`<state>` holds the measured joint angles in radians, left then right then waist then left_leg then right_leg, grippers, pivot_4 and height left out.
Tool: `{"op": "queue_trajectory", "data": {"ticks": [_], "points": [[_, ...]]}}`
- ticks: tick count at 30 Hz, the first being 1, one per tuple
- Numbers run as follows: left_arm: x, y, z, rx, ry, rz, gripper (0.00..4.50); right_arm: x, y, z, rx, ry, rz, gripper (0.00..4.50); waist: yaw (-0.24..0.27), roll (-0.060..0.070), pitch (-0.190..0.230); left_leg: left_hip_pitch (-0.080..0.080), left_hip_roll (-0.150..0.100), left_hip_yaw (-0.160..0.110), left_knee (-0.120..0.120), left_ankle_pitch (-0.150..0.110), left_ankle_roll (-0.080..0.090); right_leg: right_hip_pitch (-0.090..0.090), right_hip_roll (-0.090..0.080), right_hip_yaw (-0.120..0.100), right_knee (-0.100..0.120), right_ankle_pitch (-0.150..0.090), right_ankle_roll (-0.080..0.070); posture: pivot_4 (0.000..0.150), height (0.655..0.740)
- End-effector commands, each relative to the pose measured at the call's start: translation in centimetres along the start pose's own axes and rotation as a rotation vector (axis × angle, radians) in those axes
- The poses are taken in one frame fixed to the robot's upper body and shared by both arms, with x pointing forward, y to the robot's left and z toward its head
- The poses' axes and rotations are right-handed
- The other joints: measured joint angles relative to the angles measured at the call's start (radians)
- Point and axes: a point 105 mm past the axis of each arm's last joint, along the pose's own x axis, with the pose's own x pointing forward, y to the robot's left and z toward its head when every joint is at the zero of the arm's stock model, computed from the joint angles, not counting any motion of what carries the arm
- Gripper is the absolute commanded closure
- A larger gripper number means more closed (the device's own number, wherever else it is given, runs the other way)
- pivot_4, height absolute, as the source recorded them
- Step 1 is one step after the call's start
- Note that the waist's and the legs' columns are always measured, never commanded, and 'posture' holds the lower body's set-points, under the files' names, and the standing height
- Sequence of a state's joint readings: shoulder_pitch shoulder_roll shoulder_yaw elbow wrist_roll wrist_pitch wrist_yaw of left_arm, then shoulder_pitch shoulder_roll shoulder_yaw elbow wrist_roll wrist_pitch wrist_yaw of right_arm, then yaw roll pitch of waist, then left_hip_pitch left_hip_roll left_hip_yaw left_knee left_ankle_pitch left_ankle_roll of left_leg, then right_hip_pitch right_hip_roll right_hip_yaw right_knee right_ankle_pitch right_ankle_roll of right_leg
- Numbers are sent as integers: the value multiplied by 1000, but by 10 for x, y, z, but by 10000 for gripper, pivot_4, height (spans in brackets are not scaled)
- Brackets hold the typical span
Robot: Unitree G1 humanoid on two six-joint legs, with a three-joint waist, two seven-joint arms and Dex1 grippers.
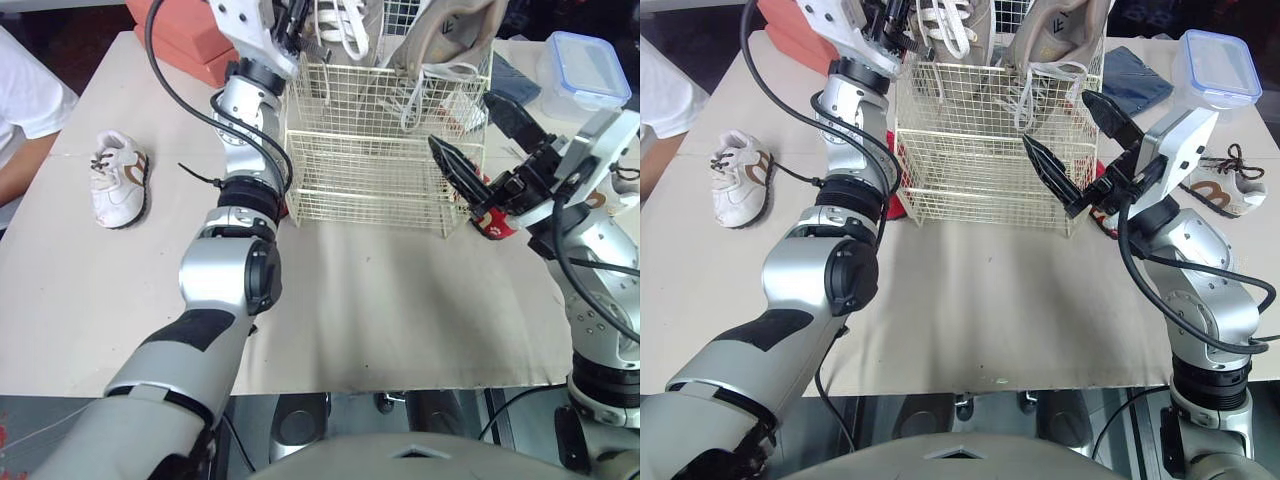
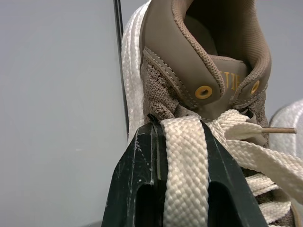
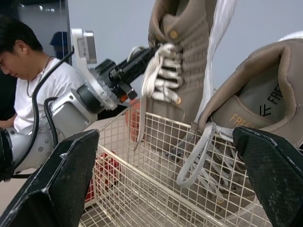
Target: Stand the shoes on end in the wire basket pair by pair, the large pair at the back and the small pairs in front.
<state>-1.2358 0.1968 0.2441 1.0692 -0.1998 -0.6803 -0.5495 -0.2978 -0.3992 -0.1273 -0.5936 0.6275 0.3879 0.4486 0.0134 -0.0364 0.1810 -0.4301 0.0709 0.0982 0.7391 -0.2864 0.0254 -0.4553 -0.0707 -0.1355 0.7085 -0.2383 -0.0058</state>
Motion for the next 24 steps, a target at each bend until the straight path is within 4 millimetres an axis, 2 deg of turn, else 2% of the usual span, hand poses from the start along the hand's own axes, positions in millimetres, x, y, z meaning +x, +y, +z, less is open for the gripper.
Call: {"op": "queue_trajectory", "data": {"ticks": [1, 2, 3, 4, 8, 17, 20, 24], "points": [[-2, 7, 0, -6, 25, 11, 21743, -3, 0, 16, -47, -56, -3, 0, -1, 0, 0, 0, 0, 0, 0, 0, 0, 0, 0, 0, 1, 0, 0, 1500, 6860], [-3, 9, 1, -10, 26, 20, 16496, -3, -1, 16, -48, -56, -4, 0, 0, 0, 0, 0, 0, 0, 0, 0, 0, 0, 0, 0, 1, 0, 0, 1500, 6860], [-3, 10, 1, -9, 26, 27, 15490, -3, -1, 16, -50, -57, -5, 0, 1, 0, 0, 0, 0, 0, 1, 0, 0, 0, 0, 0, 1, 0, 0, 1500, 6860], [-4, 10, 2, -5, 23, 32, 8869, -3, -1, 16, -51, -57, -5, 0, 1, 0, 0, 0, 0, -1, 1, 0, 0, 0, 0, 0, 1, 0, 0, 1500, 6860], [-8, 12, 9, 6, 6, 46, 77, -4, -3, 17, -57, -56, -6, 0, 0, 0, 0, 0, 0, 0, 1, 0, 0, 0, 0, 1, 1, 0, 0, 1500, 6860], [-28, 5, 19, 36, 56, 46, 77, -3, -6, 16, -69, -57, -13, 0, -1, 0, 0, 1, 1, -1, 1, 0, 0, 0, 0, 3, 2, 0, 0, 1500, 6860], [-35, 5, 29, 55, 63, 38, 77, -3, -6, 16, -71, -56, -14, 0, 0, 0, 0, 1, 1, -1, 1, 0, 0, 0, 0, 2, 2, 0, 0, 1500, 6860], [-40, -8, 45, 83, 56, -54, 77, -3, -5, 15, -71, -54, -12, 0, 1, 0, 0, 1, 2, -1, 1, 0, 0, 0, 0, 2, 2, 0, 0, 1500, 6860]]}}
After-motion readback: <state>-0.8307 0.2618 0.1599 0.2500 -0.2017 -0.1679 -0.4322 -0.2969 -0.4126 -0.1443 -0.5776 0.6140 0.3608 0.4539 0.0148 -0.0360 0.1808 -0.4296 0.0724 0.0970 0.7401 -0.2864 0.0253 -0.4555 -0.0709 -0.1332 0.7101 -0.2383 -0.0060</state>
